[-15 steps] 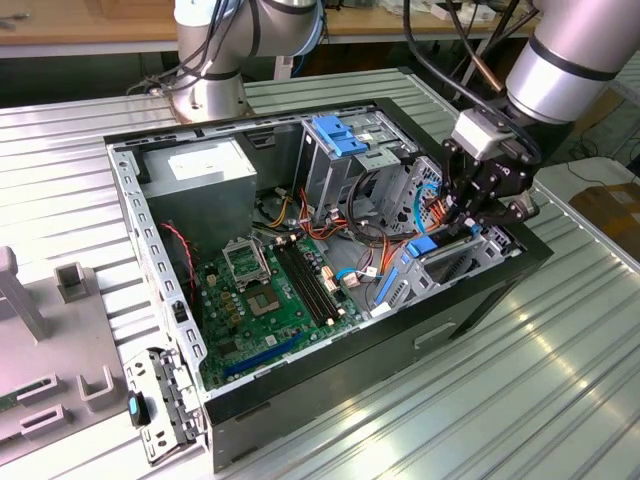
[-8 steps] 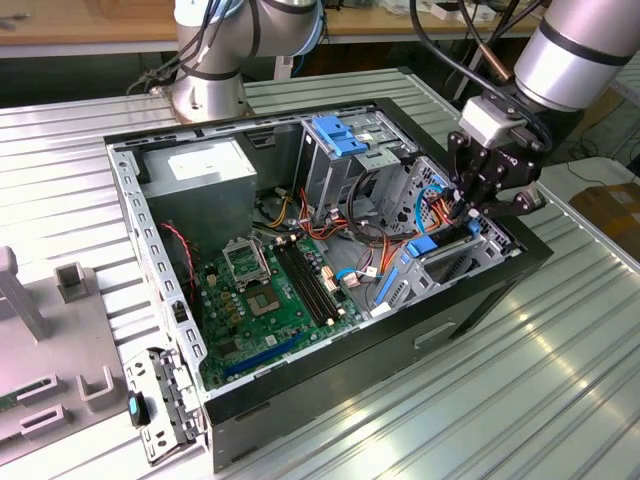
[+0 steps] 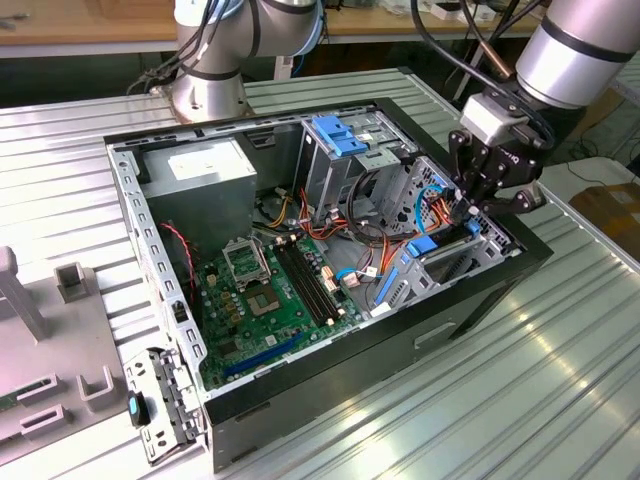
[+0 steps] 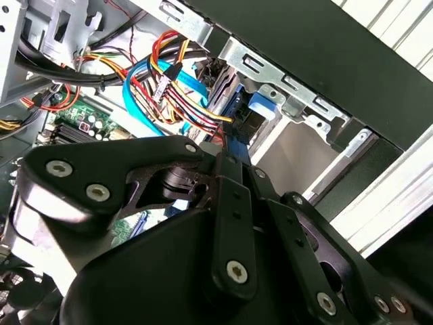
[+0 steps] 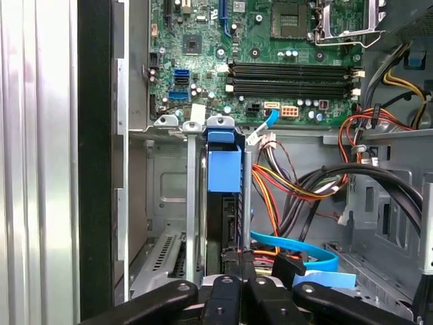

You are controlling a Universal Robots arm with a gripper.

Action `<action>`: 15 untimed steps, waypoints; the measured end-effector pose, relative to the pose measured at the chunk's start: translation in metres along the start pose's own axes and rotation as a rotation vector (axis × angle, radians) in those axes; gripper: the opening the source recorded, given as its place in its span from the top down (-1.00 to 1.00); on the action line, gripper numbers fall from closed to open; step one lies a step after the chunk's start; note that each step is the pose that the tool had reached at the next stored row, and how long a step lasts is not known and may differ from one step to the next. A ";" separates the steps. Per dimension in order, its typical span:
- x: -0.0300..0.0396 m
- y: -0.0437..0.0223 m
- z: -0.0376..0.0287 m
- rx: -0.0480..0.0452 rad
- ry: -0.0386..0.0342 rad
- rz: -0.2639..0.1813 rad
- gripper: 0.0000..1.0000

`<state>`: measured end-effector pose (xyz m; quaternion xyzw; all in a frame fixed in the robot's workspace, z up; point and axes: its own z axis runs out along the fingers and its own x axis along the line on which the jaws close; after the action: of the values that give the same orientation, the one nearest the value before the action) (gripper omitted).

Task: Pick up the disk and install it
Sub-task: 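Insert the second disk wire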

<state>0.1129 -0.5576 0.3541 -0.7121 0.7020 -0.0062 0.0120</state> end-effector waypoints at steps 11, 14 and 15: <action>-0.0251 -0.0056 -0.0384 -0.0689 -0.0034 0.001 0.79; -0.0266 -0.0087 -0.0326 -0.0750 0.0000 0.001 0.79; -0.0266 -0.0087 -0.0322 -0.0751 0.0040 0.001 0.79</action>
<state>0.1204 -0.5311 0.3868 -0.7116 0.7022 0.0187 -0.0161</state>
